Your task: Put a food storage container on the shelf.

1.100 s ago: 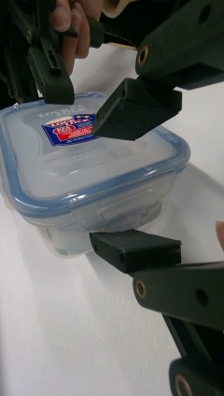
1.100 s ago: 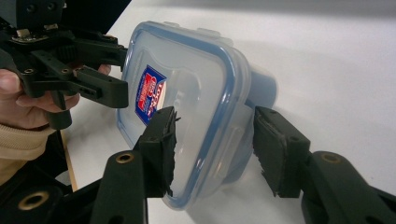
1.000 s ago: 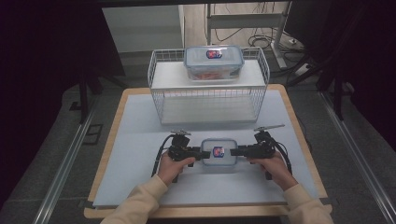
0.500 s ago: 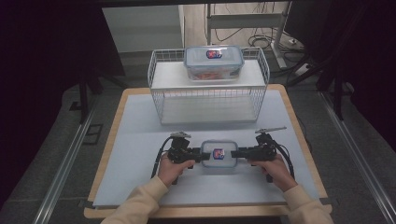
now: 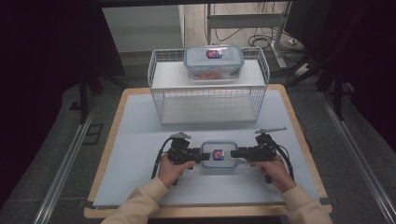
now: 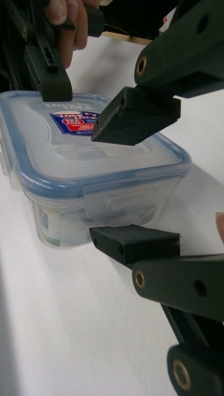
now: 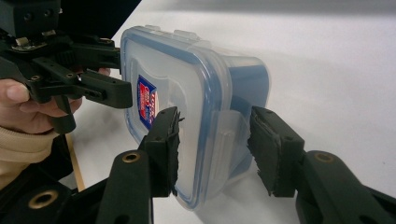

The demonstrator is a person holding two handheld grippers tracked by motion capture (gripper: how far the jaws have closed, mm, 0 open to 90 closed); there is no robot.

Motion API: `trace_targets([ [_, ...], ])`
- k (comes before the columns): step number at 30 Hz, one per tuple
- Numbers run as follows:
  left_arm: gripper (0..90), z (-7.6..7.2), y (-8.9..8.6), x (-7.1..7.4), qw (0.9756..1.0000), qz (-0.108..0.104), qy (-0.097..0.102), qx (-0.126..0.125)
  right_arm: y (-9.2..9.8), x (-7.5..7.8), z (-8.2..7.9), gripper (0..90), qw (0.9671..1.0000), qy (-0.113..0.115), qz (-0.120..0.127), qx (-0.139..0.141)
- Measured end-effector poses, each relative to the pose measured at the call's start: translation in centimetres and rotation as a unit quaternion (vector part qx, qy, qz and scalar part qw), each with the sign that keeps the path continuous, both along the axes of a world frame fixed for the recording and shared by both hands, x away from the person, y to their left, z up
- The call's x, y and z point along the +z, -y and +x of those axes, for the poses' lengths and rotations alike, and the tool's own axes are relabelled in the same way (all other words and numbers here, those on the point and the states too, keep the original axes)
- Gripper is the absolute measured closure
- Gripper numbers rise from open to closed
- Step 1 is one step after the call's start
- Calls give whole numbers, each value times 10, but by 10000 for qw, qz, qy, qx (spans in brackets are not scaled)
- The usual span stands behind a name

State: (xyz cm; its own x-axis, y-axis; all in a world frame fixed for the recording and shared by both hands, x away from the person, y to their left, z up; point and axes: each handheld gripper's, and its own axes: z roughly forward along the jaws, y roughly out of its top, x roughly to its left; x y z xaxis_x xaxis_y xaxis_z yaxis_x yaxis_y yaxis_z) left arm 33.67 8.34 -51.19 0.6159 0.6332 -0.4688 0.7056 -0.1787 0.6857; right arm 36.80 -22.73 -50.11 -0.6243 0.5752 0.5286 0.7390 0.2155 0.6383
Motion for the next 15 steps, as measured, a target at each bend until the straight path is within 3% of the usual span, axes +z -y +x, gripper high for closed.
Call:
trace_targets([
  [15, 490, -2, 0, 10, 9999, 59, 129, 32, -1, 7, -3, 534, 9997, 254, 26, -16],
])
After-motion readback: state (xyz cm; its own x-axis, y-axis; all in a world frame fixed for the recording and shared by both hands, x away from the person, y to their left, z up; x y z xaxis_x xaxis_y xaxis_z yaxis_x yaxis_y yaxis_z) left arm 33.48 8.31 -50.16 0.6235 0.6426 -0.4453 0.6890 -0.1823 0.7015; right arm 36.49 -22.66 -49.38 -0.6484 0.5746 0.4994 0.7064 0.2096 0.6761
